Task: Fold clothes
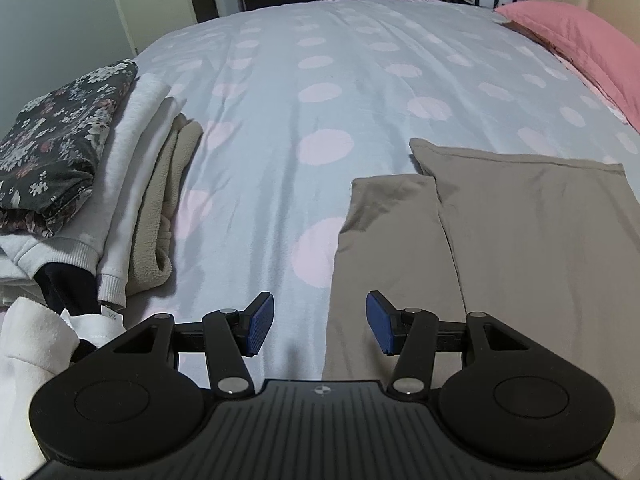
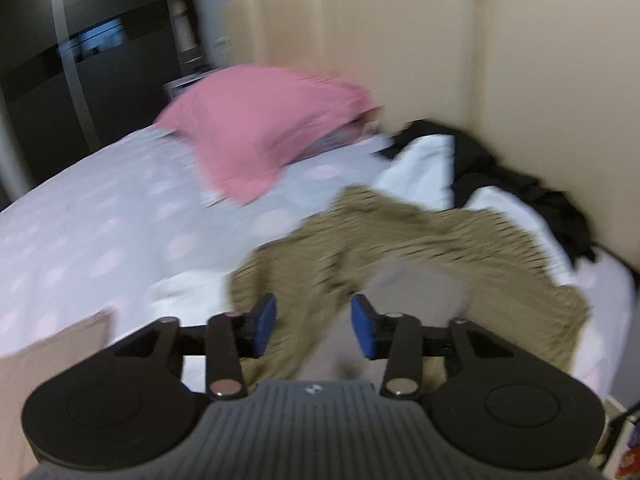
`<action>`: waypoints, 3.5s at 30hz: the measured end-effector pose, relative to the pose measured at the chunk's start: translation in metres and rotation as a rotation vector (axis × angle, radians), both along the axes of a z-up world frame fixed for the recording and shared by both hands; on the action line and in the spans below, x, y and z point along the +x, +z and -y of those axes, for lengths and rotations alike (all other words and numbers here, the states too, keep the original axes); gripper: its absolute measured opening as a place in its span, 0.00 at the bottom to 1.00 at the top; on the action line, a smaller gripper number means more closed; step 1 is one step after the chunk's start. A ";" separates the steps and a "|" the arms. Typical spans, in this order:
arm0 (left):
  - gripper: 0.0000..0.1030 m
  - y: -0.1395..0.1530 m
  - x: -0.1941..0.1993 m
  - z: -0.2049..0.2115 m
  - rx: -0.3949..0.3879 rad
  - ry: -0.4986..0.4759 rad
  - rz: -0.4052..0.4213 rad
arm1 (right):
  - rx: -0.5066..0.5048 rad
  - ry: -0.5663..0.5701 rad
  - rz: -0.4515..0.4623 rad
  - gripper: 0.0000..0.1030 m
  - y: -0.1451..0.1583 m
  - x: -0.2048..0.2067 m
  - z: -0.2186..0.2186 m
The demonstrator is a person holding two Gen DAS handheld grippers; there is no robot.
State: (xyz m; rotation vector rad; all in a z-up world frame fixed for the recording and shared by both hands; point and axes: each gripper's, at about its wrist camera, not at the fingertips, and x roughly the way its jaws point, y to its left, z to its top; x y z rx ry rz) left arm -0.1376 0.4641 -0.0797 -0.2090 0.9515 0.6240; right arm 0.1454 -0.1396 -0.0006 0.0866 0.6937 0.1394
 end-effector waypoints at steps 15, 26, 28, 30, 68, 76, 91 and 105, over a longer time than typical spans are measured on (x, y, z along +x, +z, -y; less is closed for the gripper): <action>0.51 -0.023 0.022 -0.025 -0.061 0.062 0.065 | 0.008 0.561 -0.169 0.55 -0.036 -0.070 -0.160; 0.52 -0.062 0.053 -0.044 -0.117 0.185 0.178 | -0.027 0.619 -0.215 0.54 -0.048 -0.060 -0.183; 0.41 -0.066 0.056 -0.042 -0.111 0.155 0.155 | -0.029 0.620 -0.222 0.54 -0.050 -0.060 -0.184; 0.24 -0.065 0.056 -0.038 -0.095 0.125 0.149 | -0.026 0.620 -0.230 0.54 -0.050 -0.061 -0.185; 0.00 0.104 -0.095 0.041 -0.065 0.269 0.271 | 0.000 0.630 -0.157 0.50 -0.029 -0.075 -0.184; 0.00 0.029 -0.032 0.123 -0.339 -0.038 0.127 | -0.021 0.639 -0.161 0.50 -0.033 -0.077 -0.185; 0.19 0.004 -0.027 0.187 -0.449 -0.447 -0.112 | -0.027 0.668 -0.187 0.50 -0.039 -0.076 -0.186; 0.19 0.001 0.004 0.179 0.139 -0.815 -0.295 | -0.014 0.668 -0.204 0.50 -0.042 -0.074 -0.183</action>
